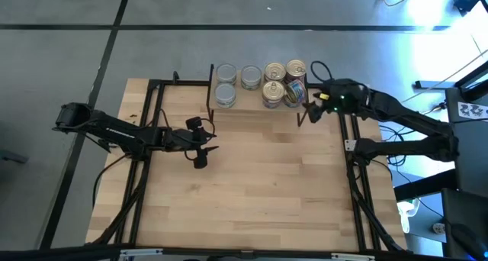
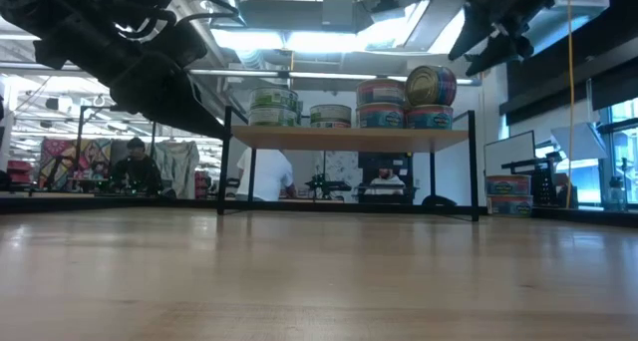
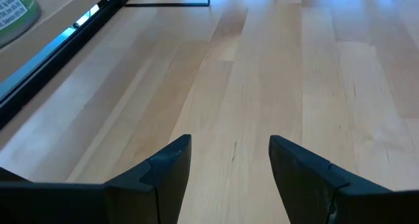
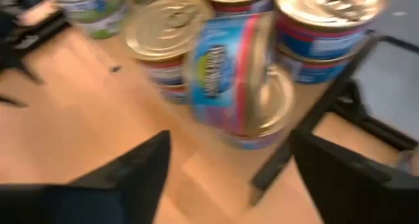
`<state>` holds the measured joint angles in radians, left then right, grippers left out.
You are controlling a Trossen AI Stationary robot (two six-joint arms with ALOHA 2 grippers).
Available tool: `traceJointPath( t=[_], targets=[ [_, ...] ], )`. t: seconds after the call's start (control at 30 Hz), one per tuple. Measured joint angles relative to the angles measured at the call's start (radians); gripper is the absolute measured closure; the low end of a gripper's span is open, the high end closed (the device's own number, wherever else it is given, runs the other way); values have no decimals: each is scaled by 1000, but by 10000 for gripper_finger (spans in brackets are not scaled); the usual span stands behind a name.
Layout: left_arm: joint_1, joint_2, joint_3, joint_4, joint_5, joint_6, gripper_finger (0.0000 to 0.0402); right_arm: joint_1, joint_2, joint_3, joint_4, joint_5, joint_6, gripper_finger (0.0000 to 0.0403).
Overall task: Stack canned seafood by type on shelf
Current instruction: Adjust the blue pink tuna can
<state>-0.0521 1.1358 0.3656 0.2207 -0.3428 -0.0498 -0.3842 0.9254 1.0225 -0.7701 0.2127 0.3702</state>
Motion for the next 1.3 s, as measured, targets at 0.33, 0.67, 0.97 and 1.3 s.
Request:
traceJointPath(
  t=[0.33,0.67,0.97,1.3],
  targets=[
    [0,0,0,0,0,-1,199,-1,83,-1,14,21,16,22],
    [0,0,0,0,0,0,199,-1,173,-1,112,81,-24,37],
    [0,0,0,-1,0,0,198,-1,204,-1,137,188,-72,93],
    [0,0,0,-1,0,4,198,-1,204,2,133,161,-139,206]
  ],
)
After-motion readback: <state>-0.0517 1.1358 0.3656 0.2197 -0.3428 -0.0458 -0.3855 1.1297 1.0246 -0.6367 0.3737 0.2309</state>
